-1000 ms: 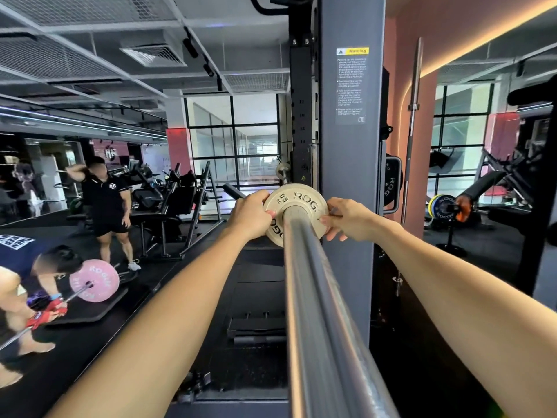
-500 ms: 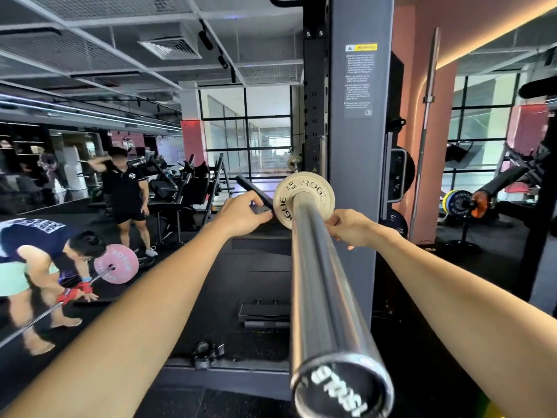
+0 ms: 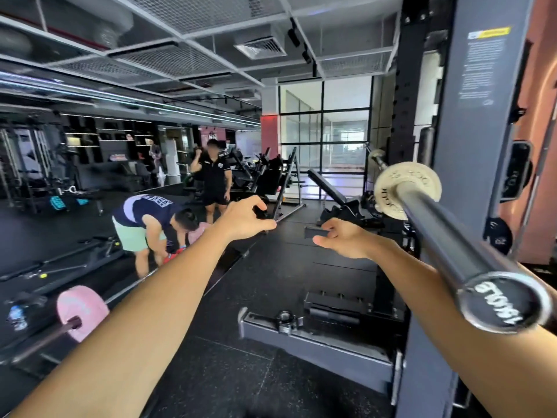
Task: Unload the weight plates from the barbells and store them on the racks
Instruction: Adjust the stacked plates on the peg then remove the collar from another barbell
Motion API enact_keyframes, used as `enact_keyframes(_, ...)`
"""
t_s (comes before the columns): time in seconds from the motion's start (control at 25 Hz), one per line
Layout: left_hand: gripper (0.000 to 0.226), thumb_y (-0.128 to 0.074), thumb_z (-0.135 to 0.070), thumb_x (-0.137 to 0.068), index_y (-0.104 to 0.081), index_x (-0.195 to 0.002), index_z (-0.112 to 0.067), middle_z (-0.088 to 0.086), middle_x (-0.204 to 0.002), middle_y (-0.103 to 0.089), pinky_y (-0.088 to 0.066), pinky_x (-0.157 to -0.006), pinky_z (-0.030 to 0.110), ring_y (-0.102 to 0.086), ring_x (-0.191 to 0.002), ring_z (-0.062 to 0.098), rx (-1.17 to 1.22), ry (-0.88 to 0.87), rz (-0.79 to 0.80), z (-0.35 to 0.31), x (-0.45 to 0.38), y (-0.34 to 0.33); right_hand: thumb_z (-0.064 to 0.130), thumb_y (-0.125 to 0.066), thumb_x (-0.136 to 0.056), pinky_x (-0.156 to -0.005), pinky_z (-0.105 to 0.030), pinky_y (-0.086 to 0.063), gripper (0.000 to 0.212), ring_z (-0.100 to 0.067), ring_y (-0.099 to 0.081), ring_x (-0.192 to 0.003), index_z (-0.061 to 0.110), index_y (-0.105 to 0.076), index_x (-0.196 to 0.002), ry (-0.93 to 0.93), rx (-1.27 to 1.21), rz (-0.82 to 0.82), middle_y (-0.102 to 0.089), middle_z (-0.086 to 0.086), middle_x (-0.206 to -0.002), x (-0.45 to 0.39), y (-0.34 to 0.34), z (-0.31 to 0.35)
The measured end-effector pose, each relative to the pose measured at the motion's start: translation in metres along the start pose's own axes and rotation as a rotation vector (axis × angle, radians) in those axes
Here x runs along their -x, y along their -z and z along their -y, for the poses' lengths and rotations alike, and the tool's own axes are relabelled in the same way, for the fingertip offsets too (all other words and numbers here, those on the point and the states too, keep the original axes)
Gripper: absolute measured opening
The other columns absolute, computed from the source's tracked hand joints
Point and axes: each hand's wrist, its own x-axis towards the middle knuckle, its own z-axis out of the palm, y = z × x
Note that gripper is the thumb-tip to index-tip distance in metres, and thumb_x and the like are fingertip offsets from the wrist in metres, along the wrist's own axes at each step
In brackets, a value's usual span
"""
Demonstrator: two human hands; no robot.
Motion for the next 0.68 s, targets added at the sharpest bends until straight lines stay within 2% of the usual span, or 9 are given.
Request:
enact_keyframes(0.2, 0.046, -0.07, -0.051, -0.075, -0.055, -0.113, -0.031, 0.001, -0.104, -0.061, -0.047, -0.089, 0.036, -0.059, -0.098, 0.02, -0.05, -0.013, 0.028, 0.065, -0.009, 0.035, 0.051, -0.057, -0.09, -0.104, -0.037, -0.041, 0.067, -0.024, -0.052, -0.121, 0.016, -0.036, -0.143, -0.018, -0.01, -0.015, -0.051, -0.007, -0.135, -0.035, -0.048, 0.046)
enact_keyframes(0.32, 0.049, -0.069, -0.054, -0.074, -0.054, -0.115, -0.033, 0.001, -0.109, -0.059, -0.048, -0.092, 0.041, -0.058, -0.102, 0.024, -0.043, -0.027, 0.064, 0.098, -0.019, 0.037, 0.052, -0.057, -0.09, -0.104, -0.036, -0.041, 0.066, -0.024, -0.051, -0.122, 0.018, -0.036, -0.143, -0.023, -0.008, -0.041, -0.05, -0.005, -0.135, -0.049, -0.076, 0.064)
enact_keyframes(0.48, 0.049, -0.07, -0.049, -0.078, -0.055, -0.12, -0.029, 0.001, -0.111, -0.057, -0.043, -0.086, 0.032, -0.054, -0.102, 0.021, -0.016, -0.024, 0.142, 0.131, -0.034, 0.013, 0.05, -0.056, -0.091, -0.099, -0.031, -0.041, 0.063, -0.023, -0.052, -0.119, 0.019, -0.038, -0.142, -0.107, 0.02, -0.018, -0.053, -0.005, -0.131, -0.062, -0.105, 0.058)
enact_keyframes(0.68, 0.048, -0.07, -0.055, -0.073, -0.054, -0.114, -0.035, 0.001, -0.112, -0.059, -0.047, -0.091, 0.036, -0.06, -0.097, 0.022, 0.011, 0.007, 0.229, 0.167, -0.067, -0.043, 0.048, -0.056, -0.092, -0.103, -0.034, -0.041, 0.058, -0.024, -0.053, -0.119, 0.02, -0.04, -0.14, -0.213, 0.062, -0.004, -0.056, -0.005, -0.131, -0.097, -0.135, 0.014)
